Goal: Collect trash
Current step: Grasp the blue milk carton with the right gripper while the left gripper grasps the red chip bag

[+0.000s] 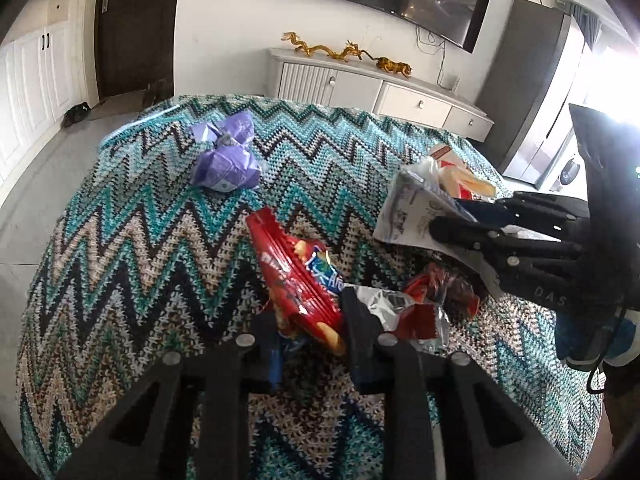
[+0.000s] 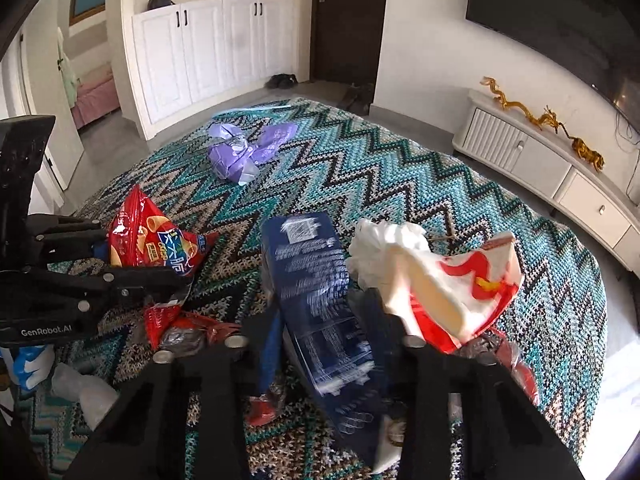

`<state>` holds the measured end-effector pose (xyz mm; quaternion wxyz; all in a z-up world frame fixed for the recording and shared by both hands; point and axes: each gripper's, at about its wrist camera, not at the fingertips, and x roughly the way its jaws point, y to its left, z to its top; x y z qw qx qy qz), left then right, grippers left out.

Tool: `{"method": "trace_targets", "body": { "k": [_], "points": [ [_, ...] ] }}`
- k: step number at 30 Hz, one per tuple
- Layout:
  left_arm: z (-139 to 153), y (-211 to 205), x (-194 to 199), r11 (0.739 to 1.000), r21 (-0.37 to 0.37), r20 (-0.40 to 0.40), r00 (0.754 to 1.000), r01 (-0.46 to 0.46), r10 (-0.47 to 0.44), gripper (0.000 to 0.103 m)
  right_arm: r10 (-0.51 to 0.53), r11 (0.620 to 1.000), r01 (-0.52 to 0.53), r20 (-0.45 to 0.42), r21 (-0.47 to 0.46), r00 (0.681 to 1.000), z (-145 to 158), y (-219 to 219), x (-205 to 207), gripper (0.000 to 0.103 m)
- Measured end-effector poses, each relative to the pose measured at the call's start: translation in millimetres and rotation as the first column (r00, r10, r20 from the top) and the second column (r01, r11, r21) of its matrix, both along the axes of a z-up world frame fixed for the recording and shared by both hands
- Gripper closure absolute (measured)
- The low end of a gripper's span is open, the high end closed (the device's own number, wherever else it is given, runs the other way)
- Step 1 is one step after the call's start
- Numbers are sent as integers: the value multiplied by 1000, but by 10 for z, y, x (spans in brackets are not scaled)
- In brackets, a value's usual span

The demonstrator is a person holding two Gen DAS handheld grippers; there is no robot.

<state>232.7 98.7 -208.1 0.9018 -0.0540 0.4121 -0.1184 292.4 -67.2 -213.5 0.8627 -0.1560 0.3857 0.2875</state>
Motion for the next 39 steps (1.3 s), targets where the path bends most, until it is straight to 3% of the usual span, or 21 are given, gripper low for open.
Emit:
{"method": "trace_targets", "body": {
  "k": [12,20,26,31,39],
  "points": [
    [499,134,-428,998,7,93,994,-55,54,84,-12,991,-2,104,134,995,609,-217,-532,80],
    [930,-19,-809,992,80,189,979,-99,83,84,-32,983,-1,178,185,983,1017,-421,-1050,80],
    [1217,-318,-1073,985,134,265,962,-109,70,84,-81,977,38,201,210,976,1166,-733,-1382,80],
    [1344,-677,-1205,987,148,286,958,-57,12,84,-169,968,122,208,221,964,1242,-1078,-1608,80],
    [1440,-1464,-1145,987,149,266,958,68,-107,84,-369,921,320,240,221,898,1257,-1833,-1833,80]
  ]
}}
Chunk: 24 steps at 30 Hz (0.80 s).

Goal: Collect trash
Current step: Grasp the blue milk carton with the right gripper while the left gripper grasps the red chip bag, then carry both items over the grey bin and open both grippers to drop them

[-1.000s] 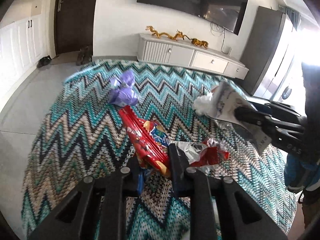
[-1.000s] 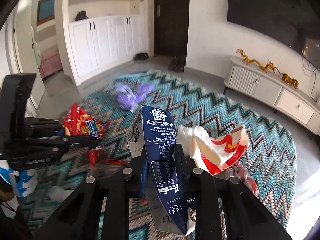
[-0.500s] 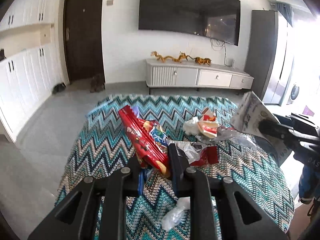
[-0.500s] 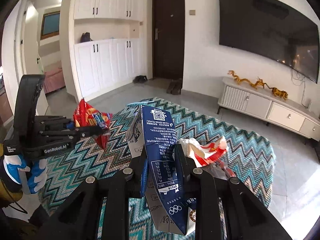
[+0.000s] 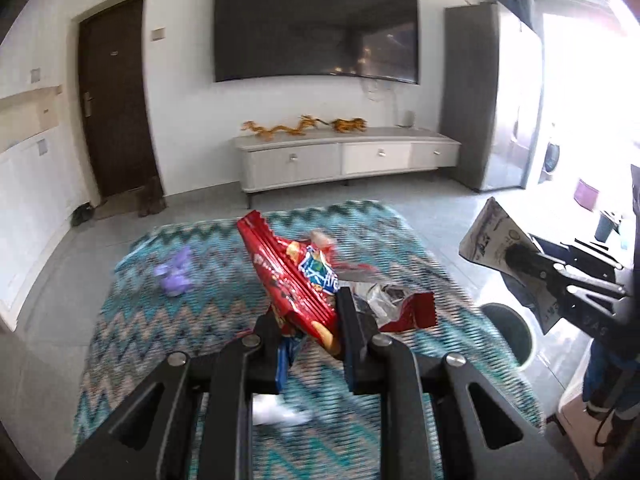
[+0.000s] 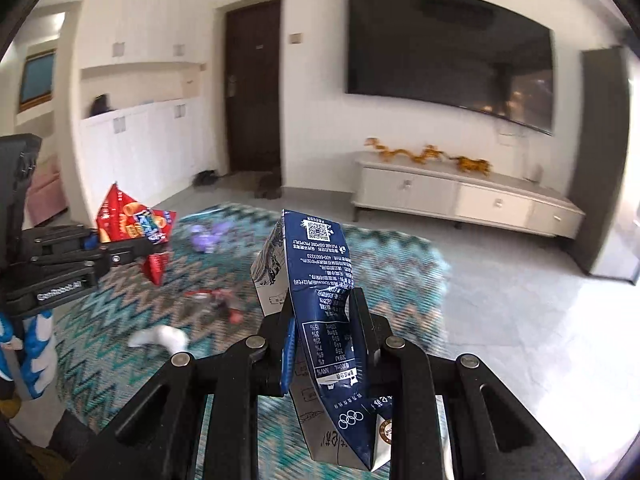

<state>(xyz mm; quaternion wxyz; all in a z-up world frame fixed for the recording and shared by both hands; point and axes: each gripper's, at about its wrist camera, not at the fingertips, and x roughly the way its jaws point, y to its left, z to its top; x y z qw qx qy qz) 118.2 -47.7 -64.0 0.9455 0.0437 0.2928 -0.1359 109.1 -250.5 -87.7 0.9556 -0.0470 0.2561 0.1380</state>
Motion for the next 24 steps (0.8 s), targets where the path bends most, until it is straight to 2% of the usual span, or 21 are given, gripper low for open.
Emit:
{"method": "trace_targets", "body": {
  "k": [5,11,16,20,24],
  "points": [
    [-15,-843,118,991,8,-39,991,130,-130,84,-147,989,147,-6,25,989,-162,-665,-98,80],
    [-292,-1965,284,957,17,-124,950,289,-285,84,-354,932,360,-99,46,930,-594,-1709,-205,80],
    [-642,-2830,433,924,20,-215,904,381,-369,84,-430,888,453,-200,85,880,-1024,-2398,-174,80],
    [-946,-3292,617,913,-6,-294,872,408,-391,83,-453,831,522,-311,191,836,-1464,-2935,-39,79],
    [-1240,-3644,829,910,-25,-350,849,414,-396,81,-470,776,583,-394,241,790,-1867,-3257,120,79]
  ]
}}
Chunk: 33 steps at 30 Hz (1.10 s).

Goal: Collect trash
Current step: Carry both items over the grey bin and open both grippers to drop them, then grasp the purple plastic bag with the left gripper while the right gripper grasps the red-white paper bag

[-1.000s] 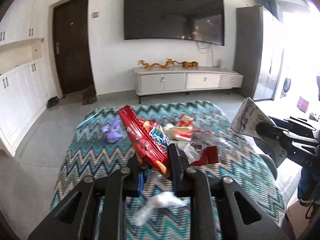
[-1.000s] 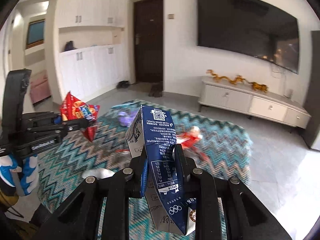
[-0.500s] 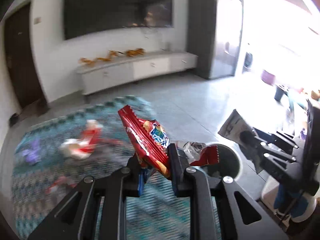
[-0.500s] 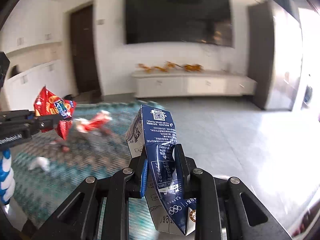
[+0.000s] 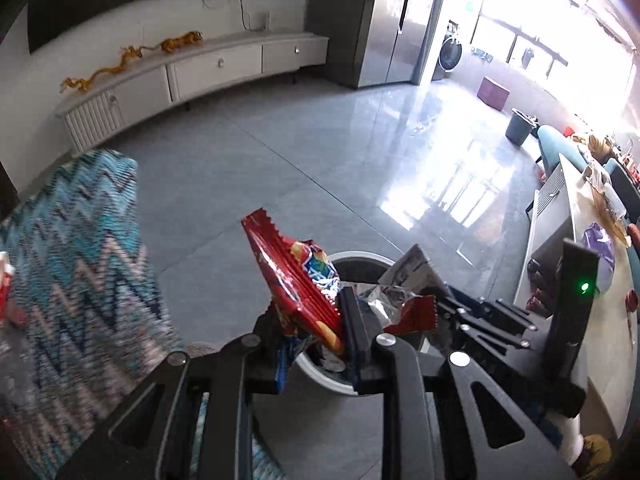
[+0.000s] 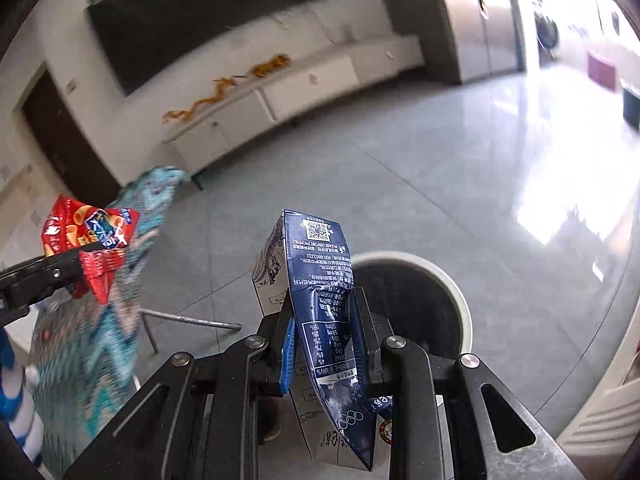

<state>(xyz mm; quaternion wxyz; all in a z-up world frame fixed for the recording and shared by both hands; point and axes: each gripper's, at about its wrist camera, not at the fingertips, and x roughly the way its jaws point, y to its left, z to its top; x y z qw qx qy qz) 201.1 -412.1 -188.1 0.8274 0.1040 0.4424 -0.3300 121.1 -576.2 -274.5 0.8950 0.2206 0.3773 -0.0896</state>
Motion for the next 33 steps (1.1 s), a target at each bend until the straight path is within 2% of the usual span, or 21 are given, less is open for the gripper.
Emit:
{"method": "trace_targets", "body": {
  "k": [6,8,9,10,12,17,24,29,33],
  "points": [
    [-352,-316,267,1000,-4,-77,997,-6,5,79,-47,996,51,-51,74,998,-393,-251,184,77],
    [-444,-389,331,1000,-6,-106,994,-3,2,73,-59,994,64,-67,83,996,-477,-311,276,76],
    [-476,-412,357,1000,-9,-119,993,-2,1,66,-64,994,70,-73,83,995,-503,-304,302,73],
    [-510,-433,392,1000,-18,-137,991,-2,0,55,-71,994,78,-81,78,994,-529,-317,321,64],
    [-513,-445,398,999,-32,-148,989,-6,1,49,-83,994,89,-89,68,993,-578,-349,310,58],
    [-392,-385,364,998,-62,-146,989,9,-18,49,-106,993,109,-94,35,990,-519,-359,247,57],
    [42,73,228,994,-108,-68,998,-12,5,48,-141,990,139,-43,-29,989,-140,-253,101,55],
    [426,582,123,989,-139,10,998,-53,55,48,-118,989,120,36,-88,992,354,13,-23,55],
    [788,1115,44,982,-160,91,990,-96,111,46,-63,987,79,112,-140,992,813,326,-82,54]
  ]
}}
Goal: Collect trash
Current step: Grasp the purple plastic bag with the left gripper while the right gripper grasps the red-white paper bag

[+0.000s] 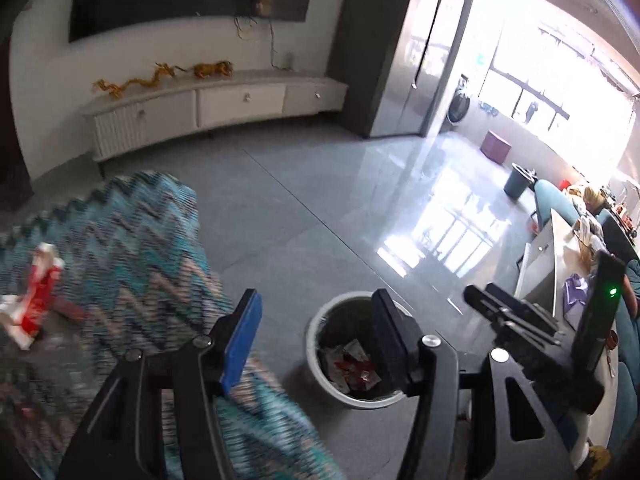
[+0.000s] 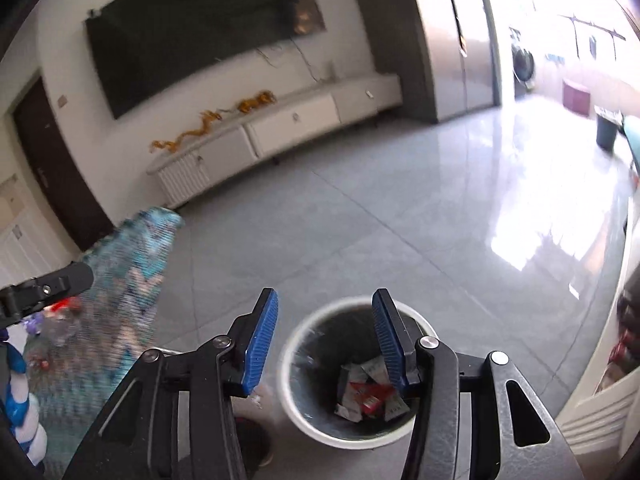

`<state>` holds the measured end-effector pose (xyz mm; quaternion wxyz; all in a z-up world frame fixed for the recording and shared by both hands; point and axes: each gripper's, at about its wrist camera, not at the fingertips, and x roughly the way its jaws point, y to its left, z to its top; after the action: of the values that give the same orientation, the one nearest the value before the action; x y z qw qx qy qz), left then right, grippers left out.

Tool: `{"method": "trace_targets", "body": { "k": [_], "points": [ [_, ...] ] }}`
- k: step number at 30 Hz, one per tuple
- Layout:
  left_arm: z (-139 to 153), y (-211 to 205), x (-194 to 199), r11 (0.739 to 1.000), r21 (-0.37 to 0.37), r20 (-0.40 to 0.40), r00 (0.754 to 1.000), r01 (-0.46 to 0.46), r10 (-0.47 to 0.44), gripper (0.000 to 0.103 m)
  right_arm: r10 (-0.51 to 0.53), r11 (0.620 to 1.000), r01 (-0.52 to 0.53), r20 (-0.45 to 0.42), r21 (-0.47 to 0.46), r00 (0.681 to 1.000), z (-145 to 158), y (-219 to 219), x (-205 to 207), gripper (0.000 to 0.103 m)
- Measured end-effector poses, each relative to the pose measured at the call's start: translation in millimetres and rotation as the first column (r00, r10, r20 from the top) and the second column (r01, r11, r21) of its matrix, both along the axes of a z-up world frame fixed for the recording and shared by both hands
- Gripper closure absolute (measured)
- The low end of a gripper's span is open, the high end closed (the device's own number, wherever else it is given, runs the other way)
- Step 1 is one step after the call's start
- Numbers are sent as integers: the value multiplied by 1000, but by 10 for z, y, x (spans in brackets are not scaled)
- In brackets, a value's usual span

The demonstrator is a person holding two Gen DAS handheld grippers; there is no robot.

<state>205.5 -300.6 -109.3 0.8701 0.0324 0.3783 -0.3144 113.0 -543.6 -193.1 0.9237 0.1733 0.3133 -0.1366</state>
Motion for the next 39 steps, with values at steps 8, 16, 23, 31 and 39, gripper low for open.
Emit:
{"method": "trace_targets", "body": {
  "k": [8,16,23,31,39],
  "points": [
    [479,1295,-164,988,-34,123,980,-151,155,34,126,991,-120,108,-61,986,734,793,-47,50],
    [541,2588,-163,940,-42,154,927,-339,342,34,275,957,-257,148,-132,950,1229,1659,57,50],
    [470,3530,26,865,-19,176,850,-502,497,34,400,913,-378,143,-155,905,1479,2369,334,47],
    [40,4206,522,784,19,109,781,-620,615,31,512,858,-510,57,-58,857,1184,3017,1038,47],
    [-481,4364,1124,768,66,37,771,-637,636,31,582,811,-574,-57,115,811,517,3487,1894,47]
  ]
}}
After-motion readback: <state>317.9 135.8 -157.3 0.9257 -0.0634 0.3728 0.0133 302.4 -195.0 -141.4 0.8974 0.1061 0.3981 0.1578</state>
